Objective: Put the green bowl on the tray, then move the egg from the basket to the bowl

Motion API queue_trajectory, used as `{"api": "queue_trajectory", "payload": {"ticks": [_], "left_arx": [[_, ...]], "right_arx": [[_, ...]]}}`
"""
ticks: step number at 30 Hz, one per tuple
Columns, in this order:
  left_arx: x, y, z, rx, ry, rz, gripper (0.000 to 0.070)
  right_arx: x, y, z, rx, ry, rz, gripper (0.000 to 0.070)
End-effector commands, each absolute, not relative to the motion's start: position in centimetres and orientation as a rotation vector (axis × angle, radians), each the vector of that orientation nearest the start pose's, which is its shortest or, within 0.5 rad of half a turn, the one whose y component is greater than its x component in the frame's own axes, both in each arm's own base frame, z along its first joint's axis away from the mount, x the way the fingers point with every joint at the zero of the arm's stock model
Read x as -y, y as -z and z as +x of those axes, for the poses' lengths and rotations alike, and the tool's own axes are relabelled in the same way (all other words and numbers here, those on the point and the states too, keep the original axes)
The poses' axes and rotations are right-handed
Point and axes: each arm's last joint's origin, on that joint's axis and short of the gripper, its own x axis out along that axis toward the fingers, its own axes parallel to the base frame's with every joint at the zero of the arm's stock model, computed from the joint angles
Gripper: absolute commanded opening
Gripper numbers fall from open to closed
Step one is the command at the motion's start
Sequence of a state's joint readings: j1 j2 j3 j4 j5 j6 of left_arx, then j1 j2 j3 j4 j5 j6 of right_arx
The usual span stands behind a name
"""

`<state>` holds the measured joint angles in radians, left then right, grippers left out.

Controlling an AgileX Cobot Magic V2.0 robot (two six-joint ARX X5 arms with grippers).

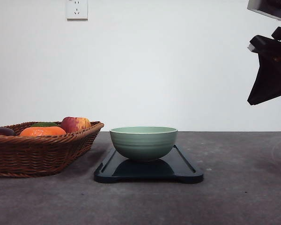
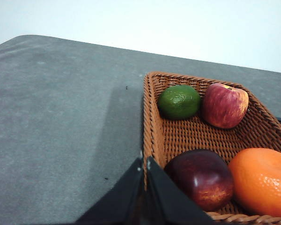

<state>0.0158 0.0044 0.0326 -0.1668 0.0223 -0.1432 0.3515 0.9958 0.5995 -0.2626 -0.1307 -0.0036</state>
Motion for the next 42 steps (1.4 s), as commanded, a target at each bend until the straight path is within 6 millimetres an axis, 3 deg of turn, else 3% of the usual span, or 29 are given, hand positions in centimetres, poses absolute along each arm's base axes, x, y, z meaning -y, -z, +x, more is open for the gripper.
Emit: {"api": "queue_trajectory", "payload": {"ticks": [1,8,14,20,28,33,42], "left_arx": [[-0.1,-15.3,9.6,-0.143,-0.009,-0.146,0.0000],[-0.1,-15.3,9.6,-0.144,-0.009,-0.146,0.0000],[-0.1,-15.3,9.6,-0.144,-0.009,-0.146,0.0000],[-0.1,-15.3,9.6,-0.143,-0.009,-0.146,0.0000],[-0.1,-15.3,9.6,-0.143,-0.009,-0.146,0.0000],[-0.1,-15.3,9.6,-0.143,-0.009,-0.146,0.0000],[-0.1,-15.3,9.6,-0.143,-0.009,-0.146,0.0000]], "right_arx": [[-7.5,-22.9,19.0,-0.648,-0.471,-0.094,0.0018],[-6.5,-23.7,18.8,-0.542,-0.406,-0.109,0.0018],[-3.9,-23.7,16.5,-0.414,-0.229,-0.098,0.0018],[-1.8,-21.4,13.9,-0.242,-0.108,-0.065,0.0018],[-1.1,-18.2,10.8,-0.057,-0.127,-0.028,0.0018],[-0.7,-16.6,10.2,-0.024,-0.080,0.002,0.0018],[-0.5,-16.3,9.7,-0.039,-0.035,0.014,0.0018]]}}
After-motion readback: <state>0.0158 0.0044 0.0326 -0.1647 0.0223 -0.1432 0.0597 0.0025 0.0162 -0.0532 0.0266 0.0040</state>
